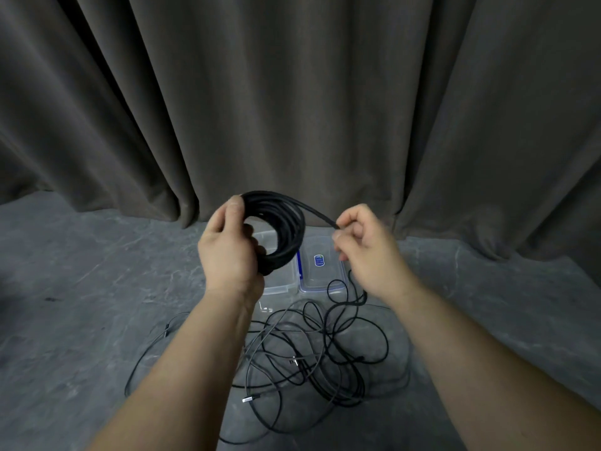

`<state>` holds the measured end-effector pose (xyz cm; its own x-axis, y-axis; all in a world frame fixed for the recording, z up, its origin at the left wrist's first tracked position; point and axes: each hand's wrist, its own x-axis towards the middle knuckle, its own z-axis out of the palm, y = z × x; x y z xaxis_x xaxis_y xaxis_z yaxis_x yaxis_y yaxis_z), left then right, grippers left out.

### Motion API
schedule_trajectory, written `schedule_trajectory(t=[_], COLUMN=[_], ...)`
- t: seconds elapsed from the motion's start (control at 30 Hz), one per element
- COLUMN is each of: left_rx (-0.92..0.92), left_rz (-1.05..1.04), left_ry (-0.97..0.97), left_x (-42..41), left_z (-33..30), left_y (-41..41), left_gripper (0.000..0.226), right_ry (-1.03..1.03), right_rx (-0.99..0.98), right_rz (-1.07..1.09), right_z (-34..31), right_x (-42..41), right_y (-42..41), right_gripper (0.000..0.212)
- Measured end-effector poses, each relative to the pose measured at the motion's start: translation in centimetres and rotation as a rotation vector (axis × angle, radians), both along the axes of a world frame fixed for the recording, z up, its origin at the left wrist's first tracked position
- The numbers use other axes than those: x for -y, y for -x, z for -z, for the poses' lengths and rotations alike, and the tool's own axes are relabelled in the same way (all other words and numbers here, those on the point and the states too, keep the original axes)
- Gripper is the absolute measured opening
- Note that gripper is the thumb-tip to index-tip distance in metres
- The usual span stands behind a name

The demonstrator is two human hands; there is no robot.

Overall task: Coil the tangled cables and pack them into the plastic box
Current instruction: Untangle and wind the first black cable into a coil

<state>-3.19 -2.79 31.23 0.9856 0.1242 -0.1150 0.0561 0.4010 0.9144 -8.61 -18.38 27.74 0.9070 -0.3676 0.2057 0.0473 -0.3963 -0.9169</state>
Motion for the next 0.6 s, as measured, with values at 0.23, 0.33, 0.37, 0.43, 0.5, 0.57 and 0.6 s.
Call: schedule_trajectory(t=[0.23, 0.33, 0.37, 0.43, 0.5, 0.57, 0.6], left_rx=[-0.023, 0.096, 0.150, 0.231, 0.255, 0.259, 0.264], left_rz=[-0.247, -0.283, -0.280, -0.245, -0.199, -0.150, -0.124], left_ry=[-0.024, -0.187, -0.255, -0.392, -0.476, -0.496, -0.504], left_x=[-1.8, -1.9, -1.9, -1.7, -1.5, -1.1, -0.9], left_z=[0.6, 1.1, 1.1, 1.0, 1.3, 1.7, 1.9], left_y=[-1.6, -1.7, -1.6, -1.3, -1.0, -0.7, -0.6], left_gripper=[0.015, 0.010, 0.010, 0.009, 0.009, 0.009, 0.009], right_ry=[0.424, 0.701, 0.729, 0.714, 0.694, 0.676, 0.647], right_rx=[-0.191, -0.343, -0.390, -0.454, -0.442, -0.373, -0.316], right_rz=[-0.097, -0.284, -0.347, -0.443, -0.504, -0.548, -0.554], right_z=[0.9, -1.3, -1.9, -2.8, -3.1, -3.4, -3.6], right_x=[0.4, -0.7, -1.0, -1.5, -1.8, -2.3, -2.6], right_y=[0.8, 1.3, 1.4, 1.5, 1.6, 1.6, 1.6], right_gripper=[0.021, 0.037, 0.044, 0.055, 0.060, 0.056, 0.053])
